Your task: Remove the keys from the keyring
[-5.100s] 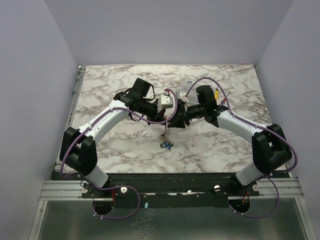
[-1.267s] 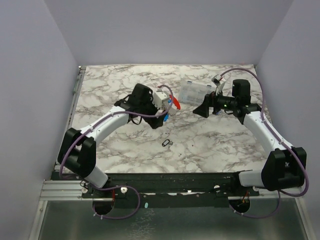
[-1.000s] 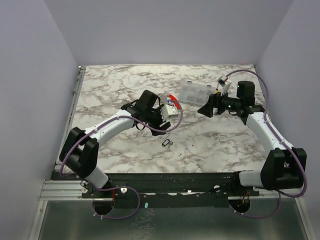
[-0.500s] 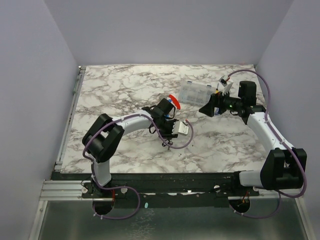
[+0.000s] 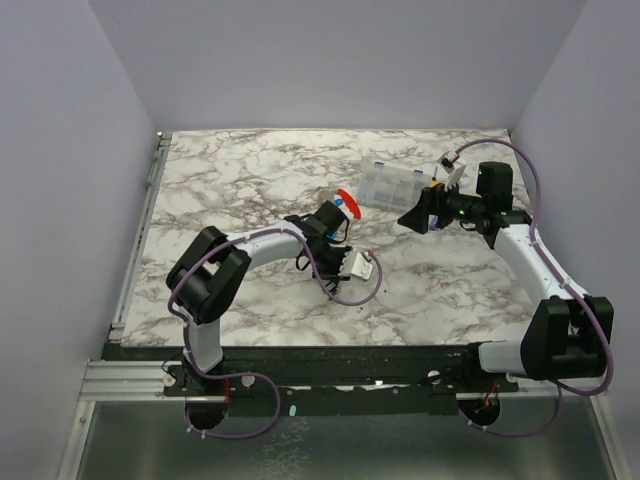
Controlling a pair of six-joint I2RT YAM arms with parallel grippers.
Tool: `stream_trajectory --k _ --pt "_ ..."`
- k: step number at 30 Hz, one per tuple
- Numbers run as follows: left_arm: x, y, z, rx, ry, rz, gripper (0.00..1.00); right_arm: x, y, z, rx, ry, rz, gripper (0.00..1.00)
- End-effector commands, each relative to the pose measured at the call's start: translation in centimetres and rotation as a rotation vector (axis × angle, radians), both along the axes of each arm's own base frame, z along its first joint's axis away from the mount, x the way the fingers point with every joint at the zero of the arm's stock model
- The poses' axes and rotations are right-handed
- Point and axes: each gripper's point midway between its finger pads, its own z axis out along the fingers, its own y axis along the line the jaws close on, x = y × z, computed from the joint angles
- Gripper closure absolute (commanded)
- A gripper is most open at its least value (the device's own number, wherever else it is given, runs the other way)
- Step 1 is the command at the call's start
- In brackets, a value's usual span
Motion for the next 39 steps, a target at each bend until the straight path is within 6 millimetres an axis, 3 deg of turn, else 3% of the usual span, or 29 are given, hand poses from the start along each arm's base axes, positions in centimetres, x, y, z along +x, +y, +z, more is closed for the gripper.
stream_trajectory --k 1,7,12,18,21,23,27,32,35,39 --pt "-4.2 4.3 -2.0 0.123 0.075 -0.051 0.72 -0.3 -0.1 -0.6 0.004 0.02 0.012 0.0" --pt "-6.5 6.8 -1.7 0.162 0.075 -0.035 0.72 -0.3 0.0 -0.8 0.009 0.032 0.014 0.0" --pt "-6.0 7.2 -0.9 0.162 0.078 0.052 0.67 -0.4 0.1 -0.9 0.015 0.035 0.02 0.0" --pt "-2.6 6.1 4.4 0.013 0.082 0.218 0.34 -0.4 0.0 -1.0 0.009 0.033 0.018 0.0" --pt "0.7 6.4 7.8 -0.084 0.097 0.37 0.21 -0.3 0.0 -1.0 0.005 0.028 0.02 0.0" --pt "3.6 7.1 10.4 -0.171 0.136 0.507 0.04 -0.2 -0.1 -1.1 0.0 0.028 0.016 0.0" --pt "10.5 10.8 14.7 -0.271 0.115 0.804 0.01 -0.1 -0.5 -1.5 -0.01 0.032 -0.004 0.0" --pt "17.1 18.4 17.6 -0.382 0.129 1.119 0.01 1.2 -2.8 -0.8 -0.001 0.025 -0.061 0.0" --pt "20.5 23.3 17.3 -0.443 0.181 1.342 0.01 2.5 -5.0 -0.5 0.014 0.045 -0.102 0.0" --pt "22.3 28.0 15.7 -0.506 0.218 1.53 0.01 4.8 -9.0 -1.4 0.018 0.047 -0.194 0.0"
